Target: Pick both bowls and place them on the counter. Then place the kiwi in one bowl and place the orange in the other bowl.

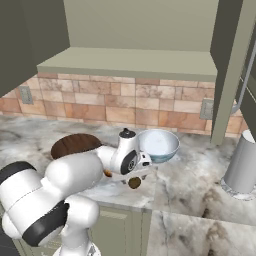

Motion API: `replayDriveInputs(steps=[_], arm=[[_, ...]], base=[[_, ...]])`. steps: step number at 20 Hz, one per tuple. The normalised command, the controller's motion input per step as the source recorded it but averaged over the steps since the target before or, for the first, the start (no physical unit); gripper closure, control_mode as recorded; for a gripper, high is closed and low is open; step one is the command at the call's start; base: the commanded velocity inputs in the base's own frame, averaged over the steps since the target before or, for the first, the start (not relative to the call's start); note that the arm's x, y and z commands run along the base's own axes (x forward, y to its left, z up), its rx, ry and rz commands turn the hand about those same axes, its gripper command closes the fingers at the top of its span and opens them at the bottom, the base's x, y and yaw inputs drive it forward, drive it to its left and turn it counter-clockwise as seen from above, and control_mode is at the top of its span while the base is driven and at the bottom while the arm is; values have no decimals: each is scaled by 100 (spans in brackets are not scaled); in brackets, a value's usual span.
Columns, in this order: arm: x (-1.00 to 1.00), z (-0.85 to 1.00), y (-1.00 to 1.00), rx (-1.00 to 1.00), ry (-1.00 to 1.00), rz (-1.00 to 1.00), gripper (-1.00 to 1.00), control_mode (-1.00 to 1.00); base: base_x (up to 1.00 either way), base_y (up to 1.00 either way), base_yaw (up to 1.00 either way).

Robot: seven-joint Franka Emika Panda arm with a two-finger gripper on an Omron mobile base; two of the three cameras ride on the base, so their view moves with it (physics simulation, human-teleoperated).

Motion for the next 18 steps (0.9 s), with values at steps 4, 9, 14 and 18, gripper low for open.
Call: replayDriveInputs(steps=[4, 9, 14, 18], arm=[[5, -18, -13, 0, 9, 12, -100, -100], [3, -27, -1, 1, 5, 10, -100, -100], [0, -26, 0, 2, 1, 7, -100, -100], [0, -10, 0, 2, 0, 7, 100, -100]], base=[[0, 0, 0], [0, 0, 0], [0, 0, 0], [0, 0, 0]])
